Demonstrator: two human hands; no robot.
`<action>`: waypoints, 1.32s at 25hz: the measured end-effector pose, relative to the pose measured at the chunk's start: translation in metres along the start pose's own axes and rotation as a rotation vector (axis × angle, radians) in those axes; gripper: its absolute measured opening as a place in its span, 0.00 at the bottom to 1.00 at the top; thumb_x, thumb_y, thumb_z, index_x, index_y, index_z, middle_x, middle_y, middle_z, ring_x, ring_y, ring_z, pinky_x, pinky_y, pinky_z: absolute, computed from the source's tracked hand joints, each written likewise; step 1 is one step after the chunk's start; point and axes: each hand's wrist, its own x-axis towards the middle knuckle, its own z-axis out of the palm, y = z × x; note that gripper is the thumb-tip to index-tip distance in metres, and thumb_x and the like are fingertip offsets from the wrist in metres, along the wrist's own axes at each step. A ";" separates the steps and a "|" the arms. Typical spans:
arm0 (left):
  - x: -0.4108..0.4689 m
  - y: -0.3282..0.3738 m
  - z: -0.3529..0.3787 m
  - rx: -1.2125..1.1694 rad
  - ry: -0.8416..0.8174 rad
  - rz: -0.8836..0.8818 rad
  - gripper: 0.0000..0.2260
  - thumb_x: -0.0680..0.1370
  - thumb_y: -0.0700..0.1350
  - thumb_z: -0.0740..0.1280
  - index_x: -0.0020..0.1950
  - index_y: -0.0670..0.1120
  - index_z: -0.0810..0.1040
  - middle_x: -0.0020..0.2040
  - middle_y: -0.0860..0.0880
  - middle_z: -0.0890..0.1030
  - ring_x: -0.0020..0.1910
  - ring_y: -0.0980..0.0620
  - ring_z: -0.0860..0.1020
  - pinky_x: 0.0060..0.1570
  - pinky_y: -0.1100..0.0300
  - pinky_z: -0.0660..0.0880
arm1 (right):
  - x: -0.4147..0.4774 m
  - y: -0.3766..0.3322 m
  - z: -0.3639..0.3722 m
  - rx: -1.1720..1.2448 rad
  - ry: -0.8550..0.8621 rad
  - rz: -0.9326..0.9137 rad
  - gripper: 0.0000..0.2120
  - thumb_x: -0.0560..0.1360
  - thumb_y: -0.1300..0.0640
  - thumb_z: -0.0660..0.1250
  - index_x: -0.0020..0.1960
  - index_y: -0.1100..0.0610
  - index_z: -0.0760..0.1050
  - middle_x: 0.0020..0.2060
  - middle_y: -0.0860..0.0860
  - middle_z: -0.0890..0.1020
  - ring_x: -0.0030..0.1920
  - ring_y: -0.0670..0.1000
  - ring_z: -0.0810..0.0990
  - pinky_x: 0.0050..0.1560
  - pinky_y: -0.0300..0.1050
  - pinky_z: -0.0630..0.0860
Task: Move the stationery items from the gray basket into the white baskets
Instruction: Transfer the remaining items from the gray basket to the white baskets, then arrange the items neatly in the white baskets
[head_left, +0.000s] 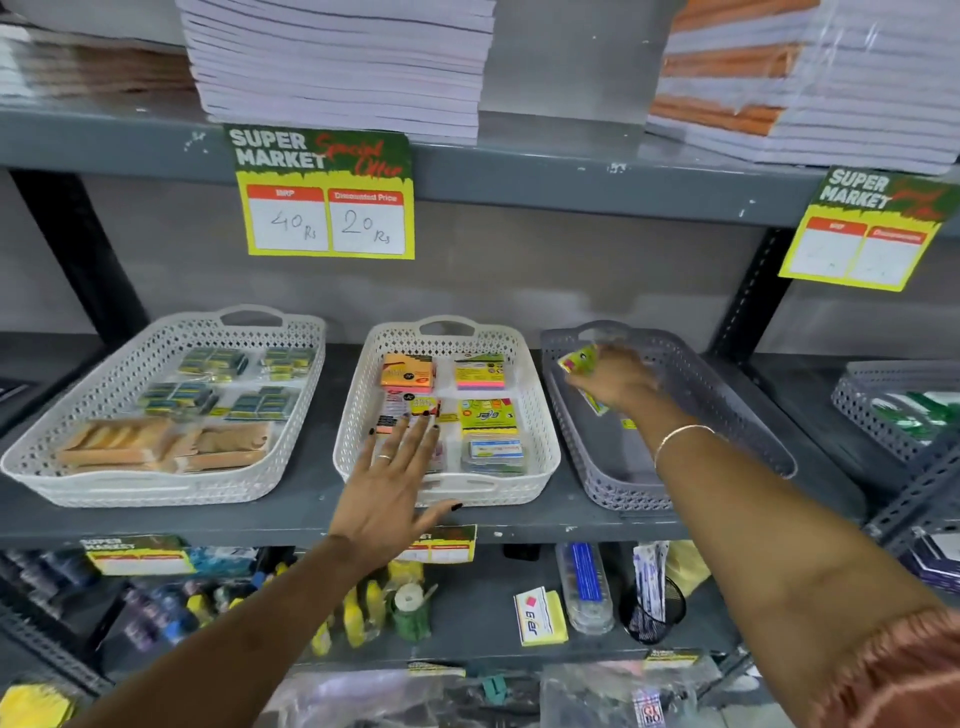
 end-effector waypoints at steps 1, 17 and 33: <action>-0.006 -0.012 0.002 0.006 -0.004 -0.009 0.38 0.76 0.67 0.39 0.71 0.40 0.61 0.70 0.42 0.66 0.69 0.43 0.63 0.68 0.46 0.57 | 0.003 -0.018 0.001 0.036 0.015 -0.055 0.32 0.72 0.42 0.65 0.70 0.60 0.67 0.68 0.61 0.69 0.68 0.61 0.69 0.65 0.51 0.70; -0.011 -0.037 0.017 -0.042 0.019 0.055 0.39 0.74 0.68 0.40 0.70 0.41 0.65 0.70 0.43 0.68 0.68 0.44 0.67 0.65 0.45 0.62 | 0.026 -0.111 0.086 -0.226 -0.409 -0.430 0.38 0.72 0.51 0.71 0.76 0.58 0.57 0.72 0.58 0.65 0.70 0.59 0.68 0.68 0.51 0.70; 0.058 -0.050 -0.013 -0.513 -0.140 -0.084 0.25 0.78 0.52 0.62 0.71 0.44 0.62 0.70 0.43 0.68 0.64 0.44 0.69 0.60 0.50 0.69 | -0.036 -0.101 0.047 0.082 -0.454 -0.383 0.20 0.76 0.51 0.66 0.60 0.67 0.76 0.57 0.63 0.80 0.55 0.56 0.77 0.53 0.46 0.72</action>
